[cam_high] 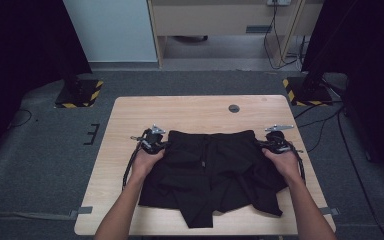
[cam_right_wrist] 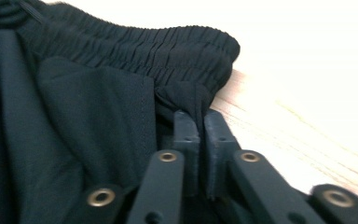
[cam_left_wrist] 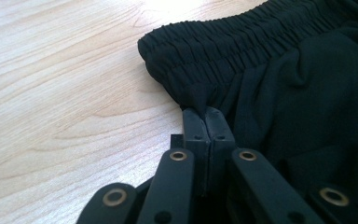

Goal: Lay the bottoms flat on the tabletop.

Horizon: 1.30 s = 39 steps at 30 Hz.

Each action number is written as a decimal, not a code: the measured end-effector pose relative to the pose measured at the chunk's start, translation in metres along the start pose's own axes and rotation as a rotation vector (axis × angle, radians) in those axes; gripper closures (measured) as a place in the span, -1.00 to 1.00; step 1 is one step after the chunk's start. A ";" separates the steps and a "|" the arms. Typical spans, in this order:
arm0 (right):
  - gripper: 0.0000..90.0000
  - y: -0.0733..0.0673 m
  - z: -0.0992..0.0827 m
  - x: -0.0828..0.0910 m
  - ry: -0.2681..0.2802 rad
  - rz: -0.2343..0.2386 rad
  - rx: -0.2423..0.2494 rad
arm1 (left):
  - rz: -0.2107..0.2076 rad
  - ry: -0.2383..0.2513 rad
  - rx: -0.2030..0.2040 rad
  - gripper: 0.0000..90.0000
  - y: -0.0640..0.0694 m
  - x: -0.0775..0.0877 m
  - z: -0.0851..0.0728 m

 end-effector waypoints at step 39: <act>0.98 -0.070 0.092 0.135 0.291 0.051 0.162 | 0.153 0.266 -0.072 0.99 -0.014 0.143 0.105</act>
Point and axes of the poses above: each handheld gripper's, and its own axes: x roughly backward along the jaws, z roughly out of its top, y roughly to its right, the point moved 2 cm from there along -x, roughly forward along the jaws, and after that the axes turned 14 degrees about -x, right-handed, at the moved point
